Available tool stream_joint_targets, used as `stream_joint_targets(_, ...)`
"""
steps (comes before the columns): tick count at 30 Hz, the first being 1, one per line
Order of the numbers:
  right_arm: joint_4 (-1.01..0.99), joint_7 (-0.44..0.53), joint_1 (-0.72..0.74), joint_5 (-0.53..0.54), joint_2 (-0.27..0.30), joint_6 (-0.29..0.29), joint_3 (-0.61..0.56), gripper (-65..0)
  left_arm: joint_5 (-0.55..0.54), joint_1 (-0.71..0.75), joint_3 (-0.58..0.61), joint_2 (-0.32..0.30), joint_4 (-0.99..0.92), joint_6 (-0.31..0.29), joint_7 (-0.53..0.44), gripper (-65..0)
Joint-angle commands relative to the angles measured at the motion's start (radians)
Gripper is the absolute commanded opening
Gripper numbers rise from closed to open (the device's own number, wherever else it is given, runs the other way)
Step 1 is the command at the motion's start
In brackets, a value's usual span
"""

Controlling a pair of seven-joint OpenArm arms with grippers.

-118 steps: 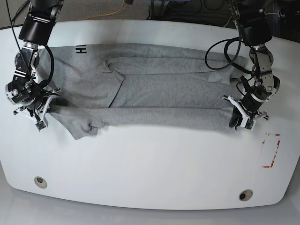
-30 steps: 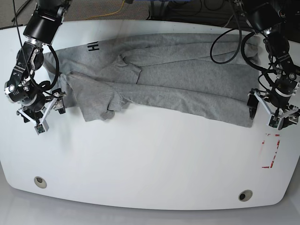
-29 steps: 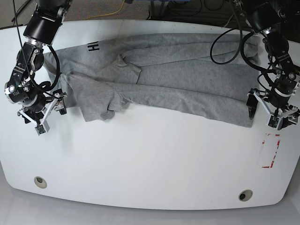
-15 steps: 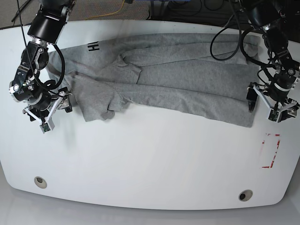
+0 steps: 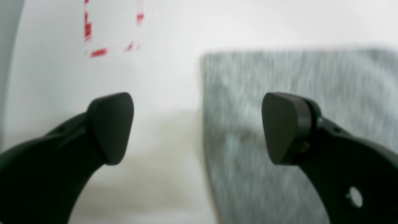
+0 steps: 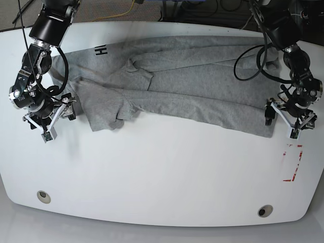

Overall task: Layout the t-shirt on the table in an organized manner, then fold the t-shirt properly
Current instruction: 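Lay the folded hem down and open both grippers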

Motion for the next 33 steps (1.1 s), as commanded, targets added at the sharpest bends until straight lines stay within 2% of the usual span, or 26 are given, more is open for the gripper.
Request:
stream_joint_targets(1, 0.016, 0.021, 0.021, 0.013, 0.018, -0.002, 0.004, -17.3, -0.012, -0.044, -0.002, -0.014, -0.034, 0.002, -0.04, -2.5)
stream_joint_targets(11, 0.016, 0.021, 0.021, 0.014, 0.022, -0.002, 0.004, -17.3, -0.01, -0.149, 0.055, -0.014, -0.258, 0.002, -0.082, -2.5)
stream_joint_targets(16, 0.016, 0.021, 0.021, 0.016, 0.022, -0.002, 0.004, -17.3, -0.01, -0.178, 0.069, -0.015, -0.348, 0.002, -0.142, -2.5)
stream_joint_targets(26, 0.016, 0.024, 0.021, 0.016, 0.024, -0.002, 0.006, -17.3, -0.01, -0.192, 0.1, -0.017, -0.436, 0.002, -0.166, -2.7)
stream_joint_targets(28, 0.016, 0.024, 0.021, 0.016, 0.024, -0.002, 0.006, -17.3, -0.01, -0.192, 0.1, -0.017, -0.437, 0.002, -0.166, -4.7)
stream_joint_targets(31, 0.016, 0.024, 0.021, 0.016, 0.024, -0.002, 0.006, -17.3, -0.01, -0.192, 0.1, -0.015, -0.436, 0.002, -0.166, -11.9)
stream_joint_targets(33, 0.016, 0.024, 0.021, 0.016, 0.022, -0.002, 0.006, -17.3, -0.01, -0.192, 0.1, -0.014, -0.433, 0.002, -0.166, -21.7)
